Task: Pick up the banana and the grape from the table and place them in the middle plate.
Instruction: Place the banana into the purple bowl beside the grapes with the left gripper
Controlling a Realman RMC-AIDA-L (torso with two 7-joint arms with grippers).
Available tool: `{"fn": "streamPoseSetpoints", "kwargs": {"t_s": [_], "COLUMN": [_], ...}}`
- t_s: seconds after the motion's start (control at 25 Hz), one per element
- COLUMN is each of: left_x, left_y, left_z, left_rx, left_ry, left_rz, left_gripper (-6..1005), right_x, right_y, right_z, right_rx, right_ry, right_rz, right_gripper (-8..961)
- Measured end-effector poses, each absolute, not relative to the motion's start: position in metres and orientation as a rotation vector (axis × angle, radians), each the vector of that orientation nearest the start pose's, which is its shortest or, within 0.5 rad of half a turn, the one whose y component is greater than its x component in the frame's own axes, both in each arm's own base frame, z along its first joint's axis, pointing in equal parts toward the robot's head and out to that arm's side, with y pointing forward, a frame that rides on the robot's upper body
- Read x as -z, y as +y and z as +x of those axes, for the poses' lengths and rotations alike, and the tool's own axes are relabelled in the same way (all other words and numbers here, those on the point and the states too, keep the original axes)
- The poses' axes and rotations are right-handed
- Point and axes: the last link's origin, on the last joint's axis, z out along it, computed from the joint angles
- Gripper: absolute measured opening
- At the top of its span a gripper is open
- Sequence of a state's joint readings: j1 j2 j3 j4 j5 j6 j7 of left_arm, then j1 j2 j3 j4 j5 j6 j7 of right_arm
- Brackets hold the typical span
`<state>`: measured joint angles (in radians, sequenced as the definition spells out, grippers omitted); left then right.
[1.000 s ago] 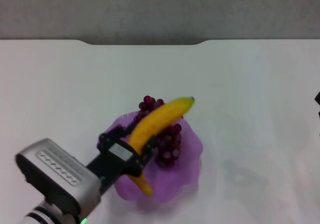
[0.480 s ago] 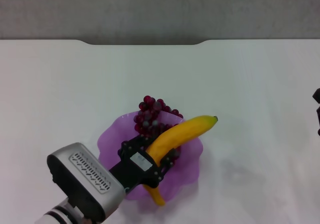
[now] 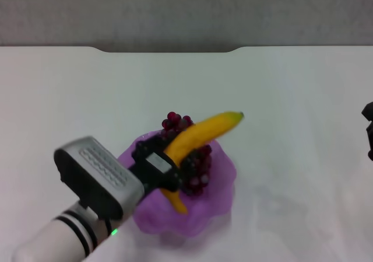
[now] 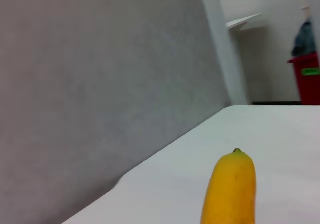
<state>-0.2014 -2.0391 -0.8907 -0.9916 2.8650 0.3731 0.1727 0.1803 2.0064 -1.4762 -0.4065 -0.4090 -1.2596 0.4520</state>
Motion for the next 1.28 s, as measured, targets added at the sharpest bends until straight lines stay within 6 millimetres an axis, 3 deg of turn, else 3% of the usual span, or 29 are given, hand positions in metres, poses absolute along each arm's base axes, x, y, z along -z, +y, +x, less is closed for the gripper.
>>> {"fn": "streamPoseSetpoints", "kwargs": {"t_s": [0.2, 0.36, 1.28], "left_x": [0.105, 0.108, 0.104], "left_y": [0.319, 0.319, 0.314], "left_z": [-0.23, -0.238, -0.236], "left_rx": [0.363, 0.329, 0.36], "left_ry": [-0.341, -0.352, -0.455], "left_rz": [-2.18, -2.191, -2.164], "left_gripper": [490, 502, 633], "right_x": [-0.023, -0.023, -0.023], "right_y": [0.286, 0.286, 0.286], "right_z": [0.338, 0.34, 0.34], "right_rx": [-0.793, -0.792, -0.815], "right_ry": [0.374, 0.382, 0.413], "right_rz": [-1.851, -1.848, -1.844], "right_gripper": [3, 3, 4]}}
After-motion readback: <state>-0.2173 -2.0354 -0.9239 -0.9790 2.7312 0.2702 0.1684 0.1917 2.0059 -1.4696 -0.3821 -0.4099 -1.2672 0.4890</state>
